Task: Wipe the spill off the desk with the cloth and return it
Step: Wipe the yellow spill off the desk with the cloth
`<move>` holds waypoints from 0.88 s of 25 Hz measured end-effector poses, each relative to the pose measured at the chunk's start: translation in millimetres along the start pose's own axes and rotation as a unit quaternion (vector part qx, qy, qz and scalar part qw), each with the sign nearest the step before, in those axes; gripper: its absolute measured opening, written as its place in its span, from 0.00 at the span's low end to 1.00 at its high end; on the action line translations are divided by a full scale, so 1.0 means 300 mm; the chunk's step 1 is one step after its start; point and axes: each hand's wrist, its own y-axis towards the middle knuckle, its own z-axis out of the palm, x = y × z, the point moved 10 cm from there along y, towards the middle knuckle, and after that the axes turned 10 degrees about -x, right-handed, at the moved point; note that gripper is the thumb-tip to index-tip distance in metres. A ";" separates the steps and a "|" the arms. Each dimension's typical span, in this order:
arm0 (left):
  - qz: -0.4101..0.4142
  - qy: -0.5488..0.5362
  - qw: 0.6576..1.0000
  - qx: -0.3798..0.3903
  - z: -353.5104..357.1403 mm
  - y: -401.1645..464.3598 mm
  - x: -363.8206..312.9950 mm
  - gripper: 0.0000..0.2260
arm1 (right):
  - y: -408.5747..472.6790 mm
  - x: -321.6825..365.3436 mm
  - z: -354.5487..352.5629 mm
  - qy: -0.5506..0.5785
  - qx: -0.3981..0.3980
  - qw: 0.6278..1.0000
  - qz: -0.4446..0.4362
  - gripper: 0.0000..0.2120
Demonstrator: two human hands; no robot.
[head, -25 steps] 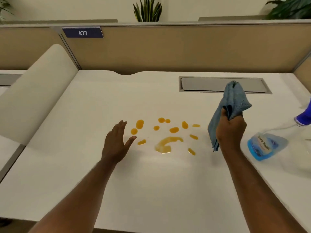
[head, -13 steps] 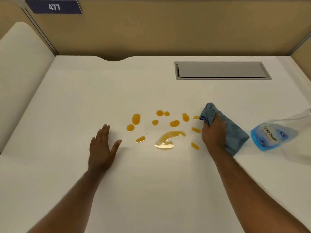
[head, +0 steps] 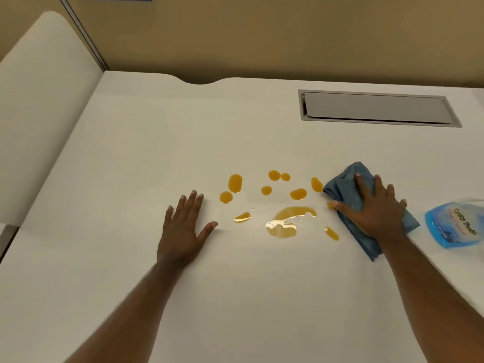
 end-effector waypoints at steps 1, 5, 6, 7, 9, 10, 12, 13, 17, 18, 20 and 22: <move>-0.002 0.002 1.000 0.002 0.003 0.001 0.003 0.34 | -0.005 0.014 0.008 0.004 -0.007 1.000 -0.002 0.51; -0.011 -0.001 1.000 0.003 0.006 -0.004 0.009 0.34 | -0.027 0.060 -0.007 0.037 -0.054 0.998 0.023 0.49; -0.013 -0.003 1.000 0.003 0.006 -0.004 0.010 0.34 | -0.031 0.065 -0.003 0.049 -0.052 0.996 0.044 0.48; -0.014 -0.006 1.000 0.003 0.005 -0.003 0.008 0.34 | -0.034 0.069 0.002 0.059 -0.048 0.995 0.069 0.47; -0.013 -0.012 1.000 0.002 0.003 -0.003 0.003 0.35 | -0.033 0.075 0.007 0.076 -0.037 0.989 0.118 0.47; -0.013 -0.014 1.000 0.000 0.000 -0.003 0.000 0.35 | -0.030 0.074 0.009 0.080 -0.028 0.988 0.129 0.49; -0.011 -0.016 1.000 -0.003 -0.007 -0.002 -0.006 0.37 | -0.024 0.064 0.016 0.065 -0.009 0.994 0.092 0.52; -0.011 -0.016 1.000 -0.004 -0.011 -0.003 -0.010 0.37 | -0.021 0.052 0.020 0.052 -0.003 0.997 0.054 0.52; -0.009 -0.013 1.000 -0.003 -0.016 -0.004 -0.016 0.38 | -0.037 0.018 0.030 0.022 -0.020 0.999 -0.036 0.47; -0.009 -0.013 1.000 -0.004 -0.016 -0.004 -0.018 0.38 | -0.038 0.019 0.028 0.026 -0.036 0.999 -0.027 0.45; -0.009 -0.012 1.000 -0.005 -0.016 -0.003 -0.018 0.38 | -0.034 0.024 0.021 0.043 -0.068 0.997 0.008 0.42; -0.009 -0.011 1.000 -0.004 -0.015 0.000 -0.014 0.38 | -0.015 0.018 0.013 0.055 -0.086 0.993 0.057 0.39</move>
